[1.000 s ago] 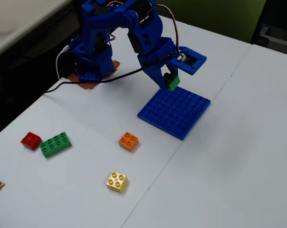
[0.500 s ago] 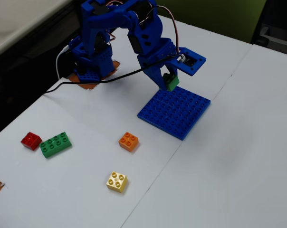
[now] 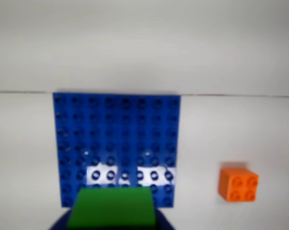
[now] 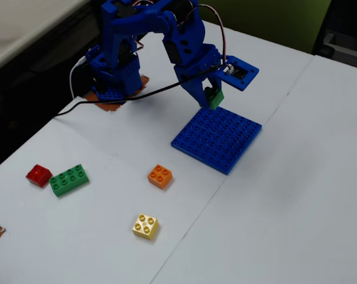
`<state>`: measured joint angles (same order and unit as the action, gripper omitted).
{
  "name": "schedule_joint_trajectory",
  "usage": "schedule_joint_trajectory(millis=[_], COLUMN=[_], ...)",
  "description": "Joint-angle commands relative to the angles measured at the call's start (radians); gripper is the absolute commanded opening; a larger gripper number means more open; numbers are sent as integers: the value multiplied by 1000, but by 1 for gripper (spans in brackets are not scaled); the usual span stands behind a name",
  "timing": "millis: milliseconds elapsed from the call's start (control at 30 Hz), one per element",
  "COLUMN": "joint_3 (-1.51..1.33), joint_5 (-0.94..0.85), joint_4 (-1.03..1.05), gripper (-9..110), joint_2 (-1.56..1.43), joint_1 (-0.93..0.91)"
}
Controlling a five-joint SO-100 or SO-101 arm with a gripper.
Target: Pick up the 2x2 green block and go up the 8x8 blue block.
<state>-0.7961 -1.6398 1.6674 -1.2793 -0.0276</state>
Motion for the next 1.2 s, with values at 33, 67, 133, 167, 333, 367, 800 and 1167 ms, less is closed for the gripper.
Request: schedule_joint_trajectory(millis=[33, 67, 133, 167, 333, 367, 800, 1167], joint_3=[46, 46, 46, 46, 48, 51, 147, 146], joint_5=[5, 5, 5, 5, 5, 5, 18, 21], joint_4=[43, 43, 43, 43, 43, 44, 75, 80], gripper=[0, 0, 0, 0, 0, 0, 0, 0], joint_2=[-18, -18, -18, -18, -18, -17, 43, 43], joint_1=[18, 18, 20, 20, 20, 20, 20, 21])
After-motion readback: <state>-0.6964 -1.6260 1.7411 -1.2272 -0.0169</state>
